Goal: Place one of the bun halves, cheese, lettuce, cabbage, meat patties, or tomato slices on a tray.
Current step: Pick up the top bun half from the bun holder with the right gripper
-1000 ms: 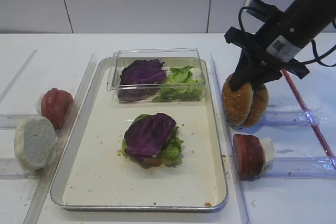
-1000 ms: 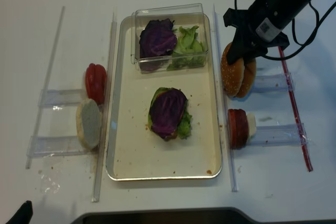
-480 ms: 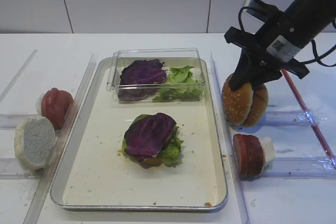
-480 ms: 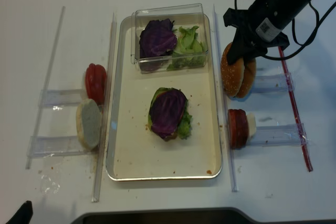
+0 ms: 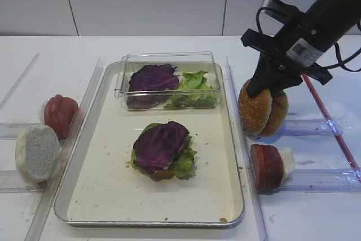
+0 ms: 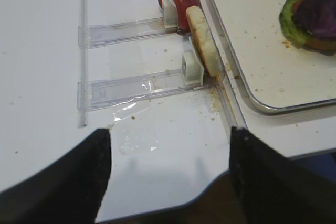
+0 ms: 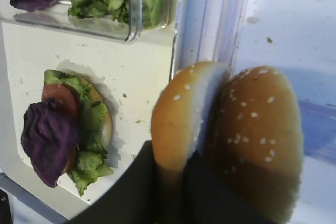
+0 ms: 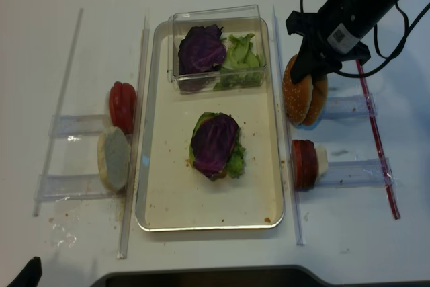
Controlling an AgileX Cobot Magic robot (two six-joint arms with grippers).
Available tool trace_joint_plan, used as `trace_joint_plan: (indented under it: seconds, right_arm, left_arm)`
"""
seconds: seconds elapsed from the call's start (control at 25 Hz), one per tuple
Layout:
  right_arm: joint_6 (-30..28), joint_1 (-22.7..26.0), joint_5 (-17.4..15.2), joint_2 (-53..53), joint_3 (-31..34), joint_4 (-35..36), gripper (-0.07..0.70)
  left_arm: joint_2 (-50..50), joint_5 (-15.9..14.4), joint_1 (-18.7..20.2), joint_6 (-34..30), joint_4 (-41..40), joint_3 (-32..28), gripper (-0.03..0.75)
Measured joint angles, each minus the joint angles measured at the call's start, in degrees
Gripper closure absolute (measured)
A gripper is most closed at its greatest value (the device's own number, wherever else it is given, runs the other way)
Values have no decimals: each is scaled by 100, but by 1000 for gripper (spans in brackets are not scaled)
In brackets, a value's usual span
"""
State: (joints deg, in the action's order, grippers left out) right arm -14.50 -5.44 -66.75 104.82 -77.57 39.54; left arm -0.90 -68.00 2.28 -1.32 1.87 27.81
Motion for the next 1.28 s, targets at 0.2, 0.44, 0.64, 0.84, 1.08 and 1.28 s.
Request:
trace_joint_plan:
  seconds: [0.2,0.44,0.64,0.84,1.08,1.28]
  right_arm:
    - [0,0,-11,0,0,0,510]
    - [-13,0,-29,0,0,0,511]
    - [-17,0,-29,-60,0,-21,511]
    - [-17,0,-29,-123,0,1,511]
    - [-27,0,-29,-136,0,103,512]
    - [-141,0,-72,-136,0,215,513]
  left_arm:
    - [0,0,0,0,0,0,276]
    - [0,0,0,0,0,0,276]
    - [0,0,0,0,0,0,276]
    - [0,0,0,0,0,0,276]
    - [0,0,0,0,0,0,276]
    - [0,0,0,0,0,0,276]
